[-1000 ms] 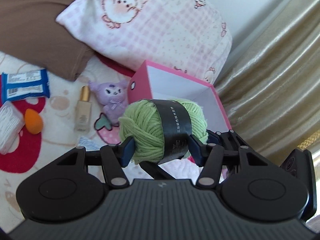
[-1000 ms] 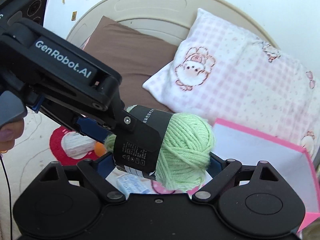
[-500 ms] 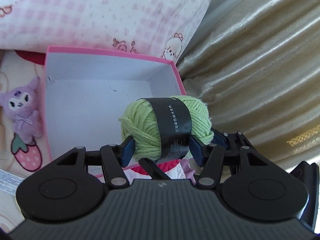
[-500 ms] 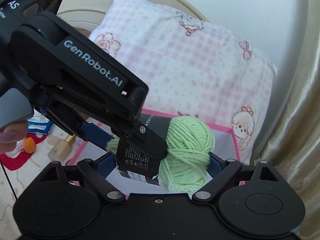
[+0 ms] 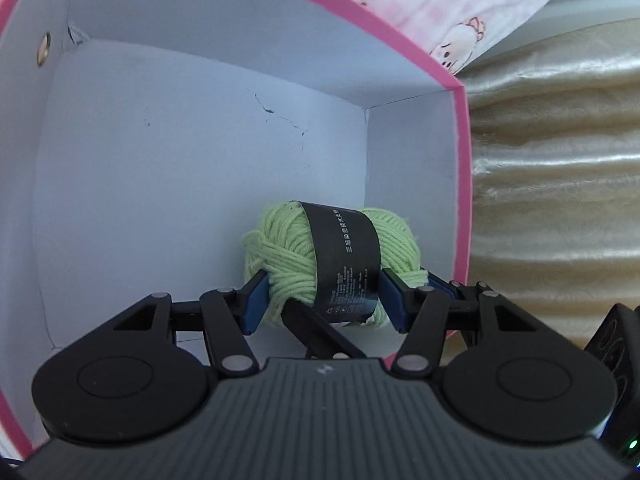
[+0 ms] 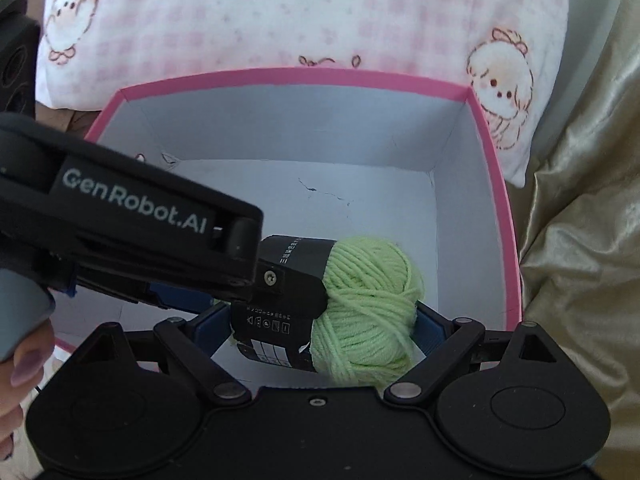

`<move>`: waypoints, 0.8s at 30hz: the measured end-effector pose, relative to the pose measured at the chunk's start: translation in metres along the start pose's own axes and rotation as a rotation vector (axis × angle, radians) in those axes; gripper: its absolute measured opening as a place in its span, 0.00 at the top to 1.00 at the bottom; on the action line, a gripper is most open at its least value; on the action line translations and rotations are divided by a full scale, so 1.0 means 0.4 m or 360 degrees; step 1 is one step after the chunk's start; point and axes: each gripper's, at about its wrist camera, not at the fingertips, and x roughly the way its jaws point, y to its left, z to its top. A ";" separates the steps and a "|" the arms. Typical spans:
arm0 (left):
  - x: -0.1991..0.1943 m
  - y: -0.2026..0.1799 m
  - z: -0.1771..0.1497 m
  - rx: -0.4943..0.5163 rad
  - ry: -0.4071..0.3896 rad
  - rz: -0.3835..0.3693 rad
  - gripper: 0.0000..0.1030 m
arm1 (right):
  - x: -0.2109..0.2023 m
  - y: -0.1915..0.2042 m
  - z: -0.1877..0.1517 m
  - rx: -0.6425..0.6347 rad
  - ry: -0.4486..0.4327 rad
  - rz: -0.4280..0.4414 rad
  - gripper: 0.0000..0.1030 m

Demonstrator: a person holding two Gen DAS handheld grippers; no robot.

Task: Organize objects
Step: 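Carry the yarn ball into the pink box and open the left gripper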

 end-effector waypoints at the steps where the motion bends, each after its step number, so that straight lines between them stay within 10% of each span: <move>1: 0.005 0.003 -0.001 0.0001 0.0013 0.0011 0.45 | 0.006 -0.004 -0.001 0.0006 0.0015 0.0000 0.08; 17: 0.077 -0.069 -0.023 0.0221 -0.0041 0.0041 0.54 | -0.006 -0.013 -0.055 -0.0132 -0.0106 -0.0214 0.17; 24: -0.005 -0.104 -0.042 0.0285 -0.0079 0.0170 0.33 | -0.083 -0.012 -0.076 -0.0066 -0.0211 -0.0149 0.14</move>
